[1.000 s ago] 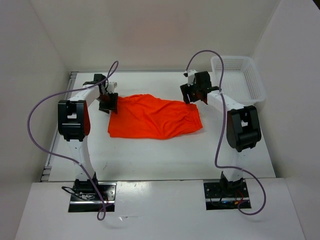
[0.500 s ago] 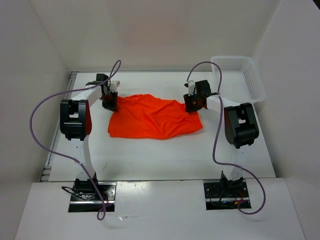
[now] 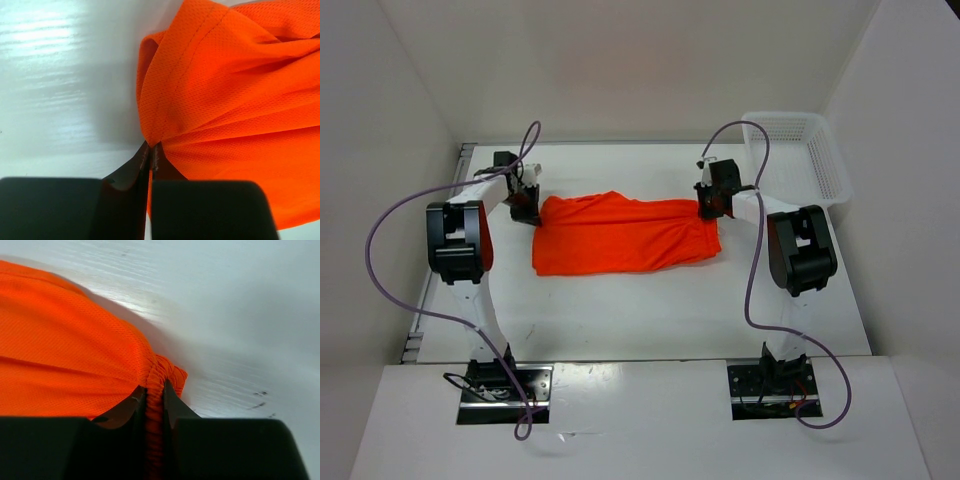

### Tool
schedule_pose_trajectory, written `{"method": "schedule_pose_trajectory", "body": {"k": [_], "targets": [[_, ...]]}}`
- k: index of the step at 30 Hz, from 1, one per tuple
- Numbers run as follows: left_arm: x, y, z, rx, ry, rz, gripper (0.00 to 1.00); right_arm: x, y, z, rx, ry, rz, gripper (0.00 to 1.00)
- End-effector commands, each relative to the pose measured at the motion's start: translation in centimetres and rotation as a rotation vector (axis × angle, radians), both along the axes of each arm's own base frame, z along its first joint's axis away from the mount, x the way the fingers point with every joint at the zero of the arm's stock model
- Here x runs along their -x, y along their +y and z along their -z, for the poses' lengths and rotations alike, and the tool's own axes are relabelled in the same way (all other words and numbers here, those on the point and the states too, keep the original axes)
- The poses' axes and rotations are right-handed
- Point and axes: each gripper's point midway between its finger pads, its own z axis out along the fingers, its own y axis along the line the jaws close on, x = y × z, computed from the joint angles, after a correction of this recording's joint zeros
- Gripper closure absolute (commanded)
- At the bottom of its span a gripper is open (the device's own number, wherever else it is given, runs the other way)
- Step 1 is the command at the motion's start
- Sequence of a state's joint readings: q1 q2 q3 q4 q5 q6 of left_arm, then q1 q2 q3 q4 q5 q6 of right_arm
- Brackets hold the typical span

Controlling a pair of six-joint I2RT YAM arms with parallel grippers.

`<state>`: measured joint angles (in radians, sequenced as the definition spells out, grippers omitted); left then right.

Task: Fold and stack the shorts
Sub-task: Fold the shorts

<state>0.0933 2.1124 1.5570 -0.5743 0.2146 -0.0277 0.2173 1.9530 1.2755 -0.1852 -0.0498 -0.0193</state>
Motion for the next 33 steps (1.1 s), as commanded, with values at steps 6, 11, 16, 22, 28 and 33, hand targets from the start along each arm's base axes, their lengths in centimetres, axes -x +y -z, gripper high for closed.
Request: {"method": "schedule_pose_trajectory", "body": {"k": [6, 11, 16, 22, 28, 33], "targets": [[2.7, -1.0, -0.2, -0.040, 0.068, 0.048, 0.56, -0.2, 3.0, -2.6, -0.110, -0.017, -0.210, 0.41], [-1.2, -1.9, -4.4, -0.017, -0.075, 0.070, 0.45, -0.5, 3.0, -5.4, -0.100, -0.073, -0.230, 0.24], [-5.6, -1.6, -7.1, -0.027, -0.196, 0.069, 0.47, 0.5, 2.6, -8.1, -0.089, -0.101, -0.233, 0.24], [-7.6, -2.3, -4.6, -0.065, -0.174, 0.078, 0.54, 3.8, 1.3, -6.4, -0.042, -0.043, -0.240, 0.24], [-7.8, -2.2, -1.6, -0.132, -0.133, 0.069, 0.47, 6.7, 0.9, -4.1, -0.037, 0.035, -0.264, 0.25], [-8.4, -3.0, -0.8, -0.092, -0.153, 0.088, 0.44, 9.4, 1.2, -2.5, -0.075, 0.110, -0.276, 0.22]]}}
